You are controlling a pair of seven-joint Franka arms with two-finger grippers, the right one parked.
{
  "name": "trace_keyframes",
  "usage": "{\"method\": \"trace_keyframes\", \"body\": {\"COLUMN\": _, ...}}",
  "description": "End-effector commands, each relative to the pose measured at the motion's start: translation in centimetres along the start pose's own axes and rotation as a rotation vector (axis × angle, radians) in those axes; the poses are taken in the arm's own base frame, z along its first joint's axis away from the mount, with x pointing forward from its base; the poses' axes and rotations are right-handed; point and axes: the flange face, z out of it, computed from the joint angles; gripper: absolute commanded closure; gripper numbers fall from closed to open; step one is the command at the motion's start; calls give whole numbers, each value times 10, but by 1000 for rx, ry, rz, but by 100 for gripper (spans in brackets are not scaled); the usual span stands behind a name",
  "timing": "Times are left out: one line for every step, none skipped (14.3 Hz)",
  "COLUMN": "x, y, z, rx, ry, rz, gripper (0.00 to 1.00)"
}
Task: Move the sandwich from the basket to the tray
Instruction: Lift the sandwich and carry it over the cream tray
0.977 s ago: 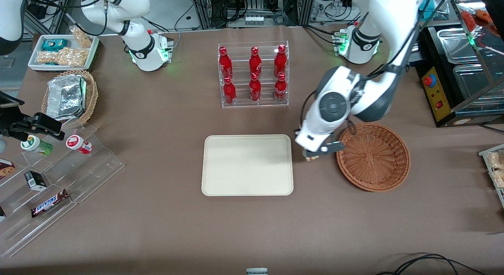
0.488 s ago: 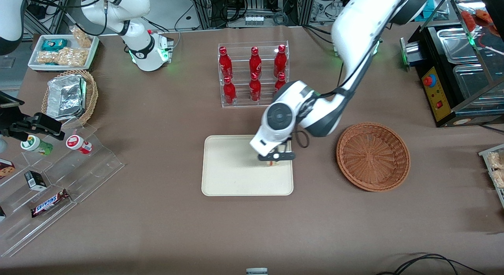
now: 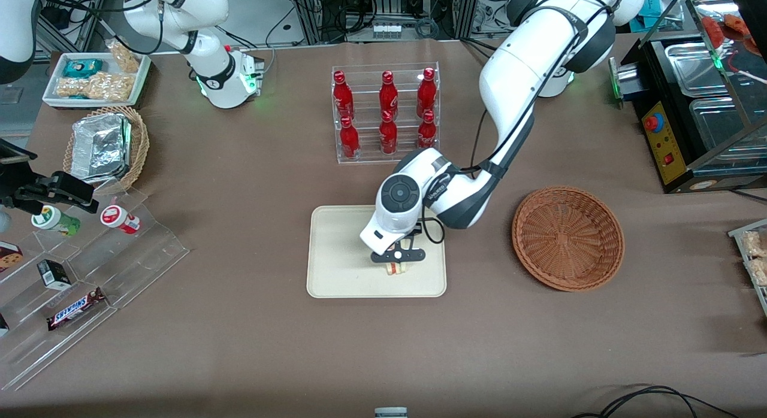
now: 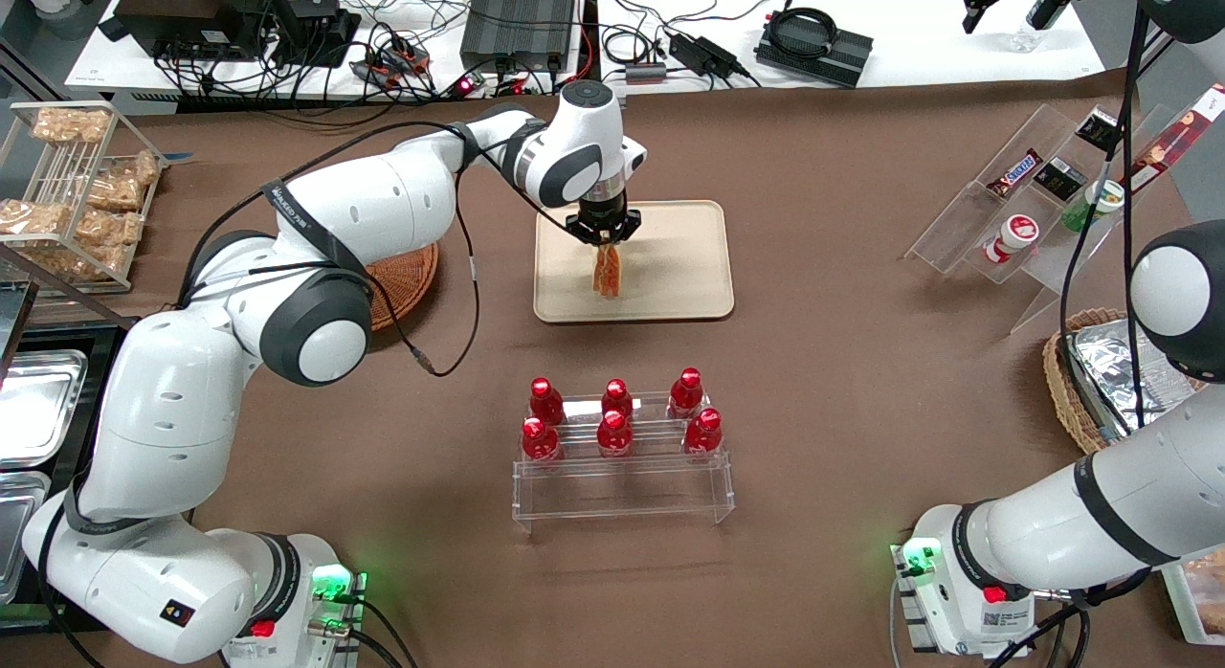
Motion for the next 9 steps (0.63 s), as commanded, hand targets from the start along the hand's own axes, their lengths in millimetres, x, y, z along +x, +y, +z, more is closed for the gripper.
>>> {"method": "trace_keyframes", "body": {"x": -1, "y": 11, "z": -8, "rx": -1, "ry": 31, "rz": -40, "gripper": 60}}
{"method": "trace_keyframes", "body": {"x": -1, "y": 12, "z": -9, "rx": 0, "ry": 34, "rz": -53, "gripper": 47}}
{"method": "trace_keyframes", "body": {"x": -1, "y": 12, "z": -12, "rx": -1, "ry": 35, "rz": -58, "gripper": 44}}
{"method": "trace_keyframes", "body": {"x": -2, "y": 12, "z": -18, "rx": -2, "ry": 39, "rz": -64, "gripper": 44}}
{"method": "trace_keyframes", "body": {"x": -1, "y": 11, "z": -24, "rx": -3, "ry": 44, "rz": -80, "gripper": 36}}
{"method": "trace_keyframes", "body": {"x": -1, "y": 10, "z": -39, "rx": -2, "ry": 52, "rz": -102, "gripper": 16}}
{"method": "trace_keyframes", "body": {"x": -5, "y": 6, "z": -57, "rx": 24, "ry": 43, "rz": -122, "gripper": 0}}
{"method": "trace_keyframes", "body": {"x": -10, "y": -2, "z": -83, "rx": 60, "ry": 28, "rz": -136, "gripper": 0}}
{"method": "trace_keyframes", "body": {"x": -11, "y": -11, "z": -110, "rx": 74, "ry": 22, "rz": -149, "gripper": 0}}
